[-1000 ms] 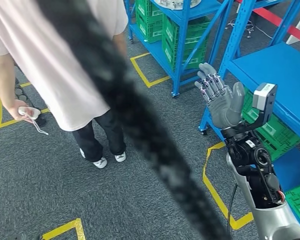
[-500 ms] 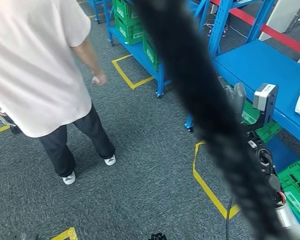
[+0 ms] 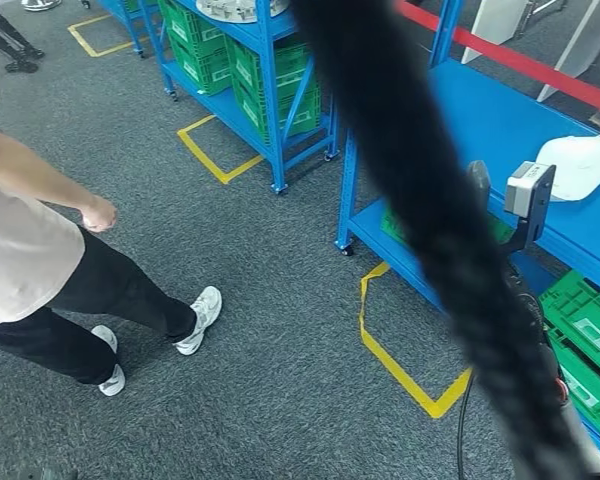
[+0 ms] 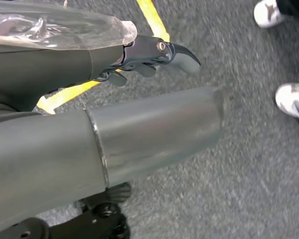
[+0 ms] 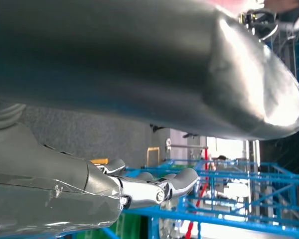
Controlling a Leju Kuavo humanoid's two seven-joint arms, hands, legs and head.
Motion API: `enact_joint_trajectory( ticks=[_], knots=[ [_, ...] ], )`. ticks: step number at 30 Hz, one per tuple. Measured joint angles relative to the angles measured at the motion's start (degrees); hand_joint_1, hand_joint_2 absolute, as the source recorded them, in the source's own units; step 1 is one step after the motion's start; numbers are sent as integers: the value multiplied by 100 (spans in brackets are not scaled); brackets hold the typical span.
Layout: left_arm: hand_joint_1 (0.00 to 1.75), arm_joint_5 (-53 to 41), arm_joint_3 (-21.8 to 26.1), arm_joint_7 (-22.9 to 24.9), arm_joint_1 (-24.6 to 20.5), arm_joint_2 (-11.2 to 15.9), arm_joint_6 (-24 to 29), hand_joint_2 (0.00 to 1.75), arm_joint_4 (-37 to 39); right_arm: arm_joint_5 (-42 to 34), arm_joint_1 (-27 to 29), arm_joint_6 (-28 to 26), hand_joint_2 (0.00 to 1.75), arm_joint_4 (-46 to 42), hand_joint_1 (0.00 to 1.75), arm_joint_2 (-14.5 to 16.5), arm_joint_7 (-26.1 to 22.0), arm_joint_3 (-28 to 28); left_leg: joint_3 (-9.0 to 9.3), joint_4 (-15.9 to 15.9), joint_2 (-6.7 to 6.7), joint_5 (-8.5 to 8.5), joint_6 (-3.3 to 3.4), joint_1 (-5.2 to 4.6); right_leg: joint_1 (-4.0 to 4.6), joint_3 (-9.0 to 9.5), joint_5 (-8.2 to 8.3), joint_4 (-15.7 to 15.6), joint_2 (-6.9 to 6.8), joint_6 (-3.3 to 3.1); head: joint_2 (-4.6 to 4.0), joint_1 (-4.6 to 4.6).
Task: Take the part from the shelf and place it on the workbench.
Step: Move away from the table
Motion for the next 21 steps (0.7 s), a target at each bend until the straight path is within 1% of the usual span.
enact_joint_trajectory(
  ticks=[1, 2, 3, 4, 5, 6, 7, 8, 9, 10, 11, 12, 13, 14, 15, 16, 17, 18, 19, 20, 21],
  knots=[
    [0, 1, -1, 2, 2, 1, 0, 0, 0, 0, 2, -2, 0, 1, 0, 2, 1, -1, 94, -241, -9, 179, 11, 2, 1, 5, 1, 1, 52, 2, 0, -1],
    [0, 2, -1, 2, 1, 5, 0, 0, 0, 0, 1, -3, 0, 1, 0, 3, 2, -1, 283, -661, -57, 411, 26, 7, 0, 11, 0, 3, 103, 7, 0, -2],
    [0, 3, -1, 2, -2, 9, 0, 0, 0, 0, -1, -4, 0, 0, 0, 5, 2, -1, 490, -1115, -152, 603, 44, 9, 9, 9, -3, 13, 153, 20, 0, -5],
    [0, 4, -1, 2, -5, 14, 0, 0, 0, 0, -2, -5, 0, -1, 0, 7, 2, -1, 654, -1469, -224, 733, 63, 12, 17, 1, -6, 23, 198, 40, 0, -5],
    [0, 4, -1, 2, -6, 18, 0, 0, 0, 0, -2, -5, 0, -1, 0, 9, 2, -2, 751, -1677, -280, 788, 82, 9, 21, -12, -8, 32, 241, 68, 0, -4],
    [0, 5, -1, 2, -8, 17, -1, 0, 0, 0, -1, -6, 0, -2, 0, 10, 1, -3, 783, -1746, -289, 786, 106, 2, 21, -26, -7, 35, 283, 102, 0, -4],
    [0, 5, -1, 2, -12, 15, -2, 0, 0, 0, 1, -7, 0, -2, 0, 11, 2, -5, 789, -1753, -241, 792, 135, -3, 13, -36, -2, 30, 323, 140, 0, -1],
    [0, 5, -1, 2, -18, 14, -4, 0, 0, 0, 3, -9, 0, -2, 0, 12, 1, -8, 799, -1768, -198, 801, 170, -2, 4, -44, -16, 44, 319, 173, 0, 1],
    [0, 8, -1, 1, -23, 13, -6, 0, 0, 0, 1, -11, 0, -2, 0, 12, 0, -11, 810, -1784, -156, 810, 207, 1, 3, -74, -73, 117, 257, 205, 0, 9],
    [0, 10, -1, 1, -26, 14, -8, 0, 0, 0, -3, -14, 0, -2, 0, 12, -2, -14, 820, -1802, -113, 818, 242, 5, 2, -152, -193, 297, 159, 232, 0, 20],
    [0, 12, -1, 0, -23, 15, -11, 0, 0, 0, -3, -15, 0, -2, 0, 12, -3, -15, 826, -1812, -68, 820, 267, 6, -2, -286, -374, 611, 39, 253, 0, 29],
    [0, 14, -1, 0, -14, 15, -12, 0, 0, 0, -2, -17, 0, -1, 0, 12, -3, -14, 827, -1812, -29, 814, 284, -2, -6, -475, -582, 1020, -51, 274, 0, 38],
    [0, 14, -1, 0, -4, 16, -15, 0, 0, 0, 6, -19, 0, 2, 0, 12, -2, -13, 828, -1811, 14, 810, 293, -9, -16, -667, -758, 1433, -95, 292, 0, 39],
    [0, 14, -1, 1, 4, 15, -17, 0, 0, 0, 15, -21, 0, 4, 0, 12, 0, -12, 829, -1810, 60, 805, 297, -14, -27, -804, -848, 1725, -114, 307, 0, 40],
    [0, 14, -1, 0, 9, 15, -20, 0, 0, 0, 22, -25, 0, 6, 0, 12, 2, -11, 833, -1809, 100, 799, 295, -17, -36, -844, -830, 1813, -125, 315, 0, 42],
    [0, 14, -1, 1, 11, 15, -26, 0, 0, 0, 25, -31, 0, 7, 0, 12, 2, -11, 843, -1808, 140, 791, 289, -17, -43, -763, -700, 1659, -142, 315, 0, 44],
    [0, 14, -1, 1, 12, 14, -35, 0, 0, 0, 24, -40, 0, 5, 0, 12, 1, -11, 861, -1807, 177, 780, 278, -17, -46, -572, -493, 1289, -185, 306, 0, 47],
    [0, 15, 0, 0, 12, 13, -44, 0, 0, -1, 18, -53, 0, 4, 0, 12, -2, -11, 883, -1806, 210, 766, 259, -22, -38, -343, -308, 836, -279, 288, 0, 50],
    [0, 17, 0, 0, 12, 11, -52, 0, 0, -2, 11, -68, 0, 2, 0, 12, -5, -10, 901, -1800, 242, 751, 238, -33, -17, -143, -170, 441, -362, 260, 0, 50],
    [0, 20, 0, -1, 14, 12, -57, 0, 0, -5, 4, -89, 0, 1, 0, 12, -10, -8, 914, -1796, 276, 739, 214, -43, 6, -13, -101, 176, -423, 229, 0, 44],
    [0, 24, 0, -2, 15, 13, -59, 0, 0, -9, 0, -111, 0, 0, 0, 12, -14, -5, 921, -1794, 312, 730, 190, -52, 31, 33, -98, 66, -444, 197, 0, 36]
  ],
)
